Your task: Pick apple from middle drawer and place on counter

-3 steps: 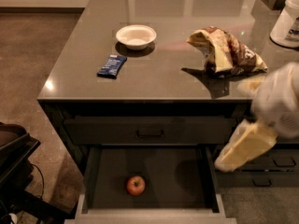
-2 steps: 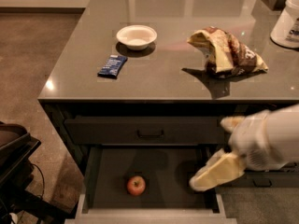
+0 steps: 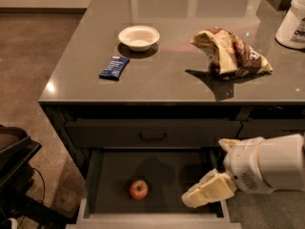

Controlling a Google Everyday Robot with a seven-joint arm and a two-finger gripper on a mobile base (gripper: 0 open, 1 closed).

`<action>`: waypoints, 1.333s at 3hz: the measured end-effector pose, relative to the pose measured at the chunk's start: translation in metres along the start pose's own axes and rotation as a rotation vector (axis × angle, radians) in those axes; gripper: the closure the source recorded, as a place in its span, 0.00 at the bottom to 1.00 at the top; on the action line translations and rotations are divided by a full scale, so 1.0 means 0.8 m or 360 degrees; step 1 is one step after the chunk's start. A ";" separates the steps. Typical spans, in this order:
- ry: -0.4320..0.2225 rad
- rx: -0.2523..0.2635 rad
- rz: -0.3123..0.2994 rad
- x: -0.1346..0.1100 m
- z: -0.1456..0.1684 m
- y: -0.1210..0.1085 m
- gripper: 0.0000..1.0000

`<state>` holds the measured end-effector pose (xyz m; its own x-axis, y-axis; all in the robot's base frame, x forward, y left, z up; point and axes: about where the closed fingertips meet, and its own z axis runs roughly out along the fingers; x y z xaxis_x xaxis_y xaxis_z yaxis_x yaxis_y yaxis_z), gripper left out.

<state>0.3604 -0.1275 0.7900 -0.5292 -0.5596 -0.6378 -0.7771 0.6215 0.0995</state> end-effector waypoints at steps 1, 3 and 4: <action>-0.0105 -0.0112 0.0143 0.038 0.066 0.033 0.00; -0.0247 -0.0233 0.0297 0.085 0.182 0.068 0.00; -0.0320 -0.0241 0.0343 0.095 0.212 0.071 0.00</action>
Offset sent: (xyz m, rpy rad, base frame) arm -0.0085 0.0918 -0.2283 0.3302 0.0038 -0.2065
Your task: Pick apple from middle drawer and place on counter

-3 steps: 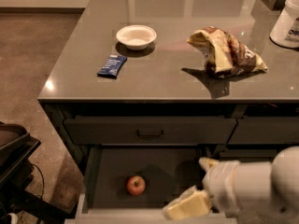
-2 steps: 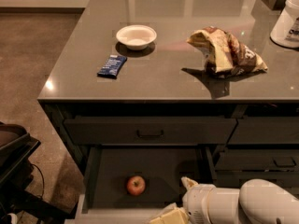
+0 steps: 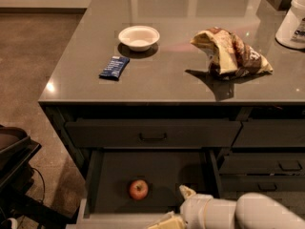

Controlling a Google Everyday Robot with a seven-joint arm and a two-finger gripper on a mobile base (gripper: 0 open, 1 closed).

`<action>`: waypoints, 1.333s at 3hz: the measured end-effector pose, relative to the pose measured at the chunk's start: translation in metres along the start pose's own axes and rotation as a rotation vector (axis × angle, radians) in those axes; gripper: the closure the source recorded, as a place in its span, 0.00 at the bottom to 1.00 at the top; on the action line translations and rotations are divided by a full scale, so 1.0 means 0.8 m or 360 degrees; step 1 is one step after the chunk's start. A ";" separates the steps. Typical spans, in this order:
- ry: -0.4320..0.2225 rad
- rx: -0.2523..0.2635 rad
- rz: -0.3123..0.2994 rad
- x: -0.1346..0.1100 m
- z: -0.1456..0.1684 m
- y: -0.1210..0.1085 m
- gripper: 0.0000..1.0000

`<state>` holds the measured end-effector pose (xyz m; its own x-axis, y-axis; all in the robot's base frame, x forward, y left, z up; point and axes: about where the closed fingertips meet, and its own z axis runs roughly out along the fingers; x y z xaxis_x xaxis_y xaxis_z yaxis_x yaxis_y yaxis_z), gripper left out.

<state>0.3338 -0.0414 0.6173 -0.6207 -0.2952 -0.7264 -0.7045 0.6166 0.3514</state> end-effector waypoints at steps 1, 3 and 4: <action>-0.0145 -0.0005 -0.0103 0.010 0.053 0.004 0.00; -0.0384 0.0146 -0.0222 -0.006 0.130 -0.047 0.00; -0.0386 0.0148 -0.0214 -0.006 0.131 -0.047 0.00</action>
Offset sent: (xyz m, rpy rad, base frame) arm 0.1428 0.0569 -0.1156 0.0990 -0.4376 -0.2577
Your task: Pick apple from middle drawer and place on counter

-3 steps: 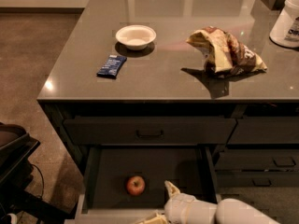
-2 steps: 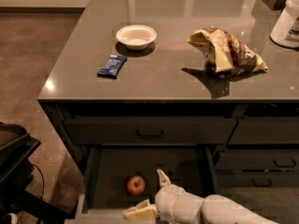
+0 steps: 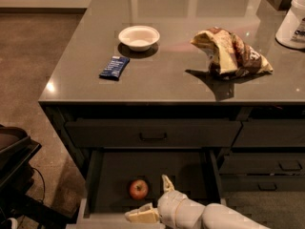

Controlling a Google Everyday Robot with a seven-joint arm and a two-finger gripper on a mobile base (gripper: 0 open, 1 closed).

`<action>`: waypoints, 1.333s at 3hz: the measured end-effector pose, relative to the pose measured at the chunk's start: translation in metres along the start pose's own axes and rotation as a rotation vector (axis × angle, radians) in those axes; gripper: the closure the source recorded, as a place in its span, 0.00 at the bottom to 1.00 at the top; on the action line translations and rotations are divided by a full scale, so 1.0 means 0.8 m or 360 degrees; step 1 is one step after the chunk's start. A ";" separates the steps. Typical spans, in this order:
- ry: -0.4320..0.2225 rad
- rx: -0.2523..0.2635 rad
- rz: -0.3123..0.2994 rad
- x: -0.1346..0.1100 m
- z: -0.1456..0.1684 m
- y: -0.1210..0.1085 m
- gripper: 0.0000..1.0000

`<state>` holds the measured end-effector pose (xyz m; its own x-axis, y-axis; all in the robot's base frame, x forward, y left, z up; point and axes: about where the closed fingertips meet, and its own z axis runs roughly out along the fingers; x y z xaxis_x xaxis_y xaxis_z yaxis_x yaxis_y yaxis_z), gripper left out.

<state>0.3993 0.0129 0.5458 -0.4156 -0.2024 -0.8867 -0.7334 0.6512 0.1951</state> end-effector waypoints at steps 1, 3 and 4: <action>-0.0032 0.0008 -0.0116 -0.003 0.023 -0.029 0.00; 0.0020 0.0009 -0.0297 -0.009 0.064 -0.074 0.00; 0.0057 0.0013 -0.0328 -0.006 0.068 -0.077 0.00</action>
Offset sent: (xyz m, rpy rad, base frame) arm 0.1277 -0.0082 -0.0472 -0.2336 -0.2068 0.1368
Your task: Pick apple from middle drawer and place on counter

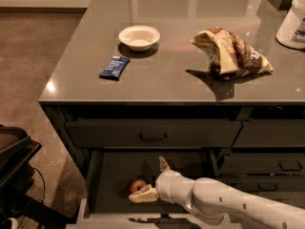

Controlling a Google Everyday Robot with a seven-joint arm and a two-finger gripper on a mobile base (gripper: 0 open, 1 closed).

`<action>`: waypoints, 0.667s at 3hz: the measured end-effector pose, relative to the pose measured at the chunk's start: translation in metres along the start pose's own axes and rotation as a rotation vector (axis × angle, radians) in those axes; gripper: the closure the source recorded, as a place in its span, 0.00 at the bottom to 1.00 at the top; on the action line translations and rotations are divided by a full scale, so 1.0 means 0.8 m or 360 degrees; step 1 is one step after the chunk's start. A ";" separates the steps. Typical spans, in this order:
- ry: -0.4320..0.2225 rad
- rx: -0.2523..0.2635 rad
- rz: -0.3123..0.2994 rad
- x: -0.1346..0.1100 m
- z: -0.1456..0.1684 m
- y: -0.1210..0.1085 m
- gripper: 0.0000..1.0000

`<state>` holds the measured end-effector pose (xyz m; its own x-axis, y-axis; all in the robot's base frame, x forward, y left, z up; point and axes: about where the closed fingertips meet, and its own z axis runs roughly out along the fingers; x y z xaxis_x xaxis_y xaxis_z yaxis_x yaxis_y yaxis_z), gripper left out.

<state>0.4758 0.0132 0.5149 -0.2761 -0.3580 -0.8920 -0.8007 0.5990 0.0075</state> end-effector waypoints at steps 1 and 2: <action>0.0054 0.0026 -0.0131 0.010 0.024 -0.018 0.00; 0.0112 0.0023 -0.0200 0.031 0.053 -0.026 0.00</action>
Offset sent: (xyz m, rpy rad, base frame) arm 0.0485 0.0158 -0.0775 -0.1934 -0.0558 0.0726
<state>0.5083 0.0221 0.4739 -0.2110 -0.4798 -0.8516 -0.8238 0.5562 -0.1093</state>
